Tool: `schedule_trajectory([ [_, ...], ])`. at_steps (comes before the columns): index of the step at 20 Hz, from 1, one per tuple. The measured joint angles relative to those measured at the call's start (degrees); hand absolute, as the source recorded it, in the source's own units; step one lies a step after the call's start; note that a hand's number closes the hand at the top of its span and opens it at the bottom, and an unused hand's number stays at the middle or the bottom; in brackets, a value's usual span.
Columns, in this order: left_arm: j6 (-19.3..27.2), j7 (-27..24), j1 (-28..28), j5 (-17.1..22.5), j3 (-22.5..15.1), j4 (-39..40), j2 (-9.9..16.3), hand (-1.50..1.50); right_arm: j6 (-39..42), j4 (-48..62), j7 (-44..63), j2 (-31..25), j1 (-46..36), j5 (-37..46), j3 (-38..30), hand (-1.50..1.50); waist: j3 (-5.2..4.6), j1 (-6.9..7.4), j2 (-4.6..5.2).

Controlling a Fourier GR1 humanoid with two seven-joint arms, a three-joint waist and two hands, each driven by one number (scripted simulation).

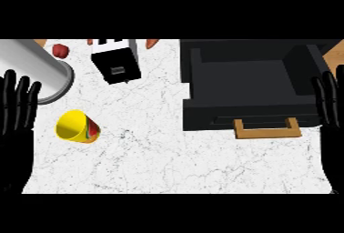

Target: Pick up the cup, place it into the drawer and close the drawer

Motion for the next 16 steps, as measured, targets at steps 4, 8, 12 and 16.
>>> schedule_trajectory([
  [4, -9.1, -1.7, -1.7, 8.3, 1.5, 3.4, 4.4, -1.50, 0.2, 1.5, 0.0, 0.4, -0.7, -0.6, 0.1, -1.50, -0.77, 0.79, -1.58],
  [8, -19.8, -0.5, -1.9, 20.5, 2.7, 7.7, 9.0, -1.50, 2.8, 1.8, 1.4, -0.3, -0.2, -2.1, 2.0, -1.50, -1.13, 0.98, -2.03],
  [12, -28.4, 1.7, -3.3, 32.8, 7.8, 16.6, 14.1, -1.50, 5.6, 3.8, 3.8, -1.7, -1.1, -4.1, 2.6, -1.50, -1.22, 1.15, -2.19],
  [16, -35.3, 2.2, -7.3, 38.5, 11.2, 27.6, 18.1, -1.50, 7.2, 5.1, 4.7, -2.2, -1.7, -5.5, 2.2, -1.50, -1.18, 1.03, -2.39],
])
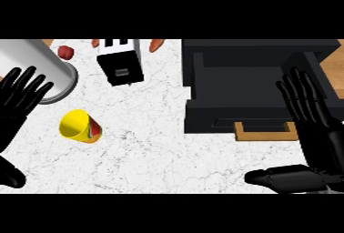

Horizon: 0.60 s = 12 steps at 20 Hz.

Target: Pick up the cup, place it into the drawer and close the drawer

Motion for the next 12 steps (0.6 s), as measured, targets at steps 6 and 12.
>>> schedule_trajectory([
  [6, -7.5, -5.3, -6.2, -5.3, 1.9, 18.1, 2.3, -1.50, 1.8, 5.9, -2.0, -0.6, -4.0, -0.8, -1.9, -1.50, 0.00, -0.11, -0.03],
  [12, -10.5, -15.1, -10.0, -15.9, 2.0, 32.7, 2.3, -1.50, 2.7, 6.9, -0.4, -1.4, -7.4, -2.1, -3.8, -1.50, -0.02, -0.24, -0.06],
])
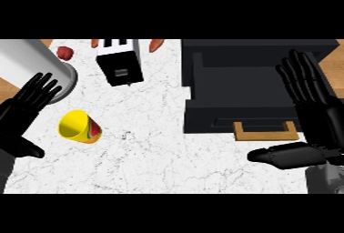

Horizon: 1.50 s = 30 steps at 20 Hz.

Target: Pick up the cup, place it into the drawer and close the drawer

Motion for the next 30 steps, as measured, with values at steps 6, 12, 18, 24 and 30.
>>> schedule_trajectory([
  [6, 2.4, -12.1, -2.9, -11.4, -0.9, 14.2, 0.4, -1.50, 0.4, -0.6, 0.2, -0.4, -0.2, 0.1, -0.8, -1.50, -0.03, -0.27, 0.05],
  [12, 6.4, -21.1, -6.7, -18.9, -2.8, 28.0, 0.7, -1.50, 0.9, 1.5, 0.0, -0.5, -2.9, 0.0, -1.6, -1.50, -0.06, -0.35, 0.14],
  [18, 10.6, -27.8, -9.5, -23.4, -4.1, 37.9, 1.2, -1.50, 0.4, 0.9, 1.9, -0.4, -4.2, -0.1, -1.7, -1.50, -0.17, -1.02, 0.39],
  [24, 13.8, -33.3, -9.8, -25.6, -5.2, 42.5, -0.1, -1.50, 1.1, 0.9, 1.5, -0.6, -4.0, -0.7, -2.0, -1.50, -0.25, -1.46, 0.59],
  [30, 15.7, -36.5, -10.5, -26.4, -5.6, 45.1, -1.6, -1.50, 1.6, 1.8, 1.7, -1.1, -4.9, -1.2, -2.7, -1.50, -0.33, -1.77, 0.77],
])
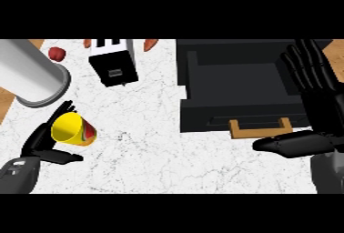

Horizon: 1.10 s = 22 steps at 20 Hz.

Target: Pick up the cup, place it into the drawer and close the drawer

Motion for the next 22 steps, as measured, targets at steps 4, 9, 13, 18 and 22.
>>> schedule_trajectory([
  [4, 0.7, -1.5, -0.4, -0.5, -0.3, 1.2, -0.7, -1.50, 0.1, -1.0, 1.4, -0.4, -0.7, -0.7, -0.3, -1.50, -0.03, -0.19, 0.01],
  [9, 1.1, -2.8, -1.0, -1.1, -0.8, 2.0, -1.1, -1.50, 0.1, -0.6, 1.0, -0.1, -0.9, -0.5, 0.0, -1.50, -0.06, -0.32, 0.15],
  [13, 0.8, -3.4, -1.4, -1.4, -1.2, 2.5, -1.5, -1.50, -0.1, -0.9, 1.6, -0.3, -1.2, -0.1, 0.0, -1.50, -0.08, -0.43, 0.16],
  [18, -1.1, -2.4, -3.2, -0.8, -1.2, 3.1, -2.9, 1.50, 0.4, 0.3, 1.2, -0.7, -1.7, -0.5, -0.6, -1.50, -0.07, -0.56, 0.25],
  [22, -3.1, -2.6, -3.4, -0.5, -1.8, 2.1, -4.5, 1.50, 0.9, -0.1, 1.9, -1.3, -1.5, -1.1, -1.1, -1.50, -0.08, -0.61, 0.13],
])
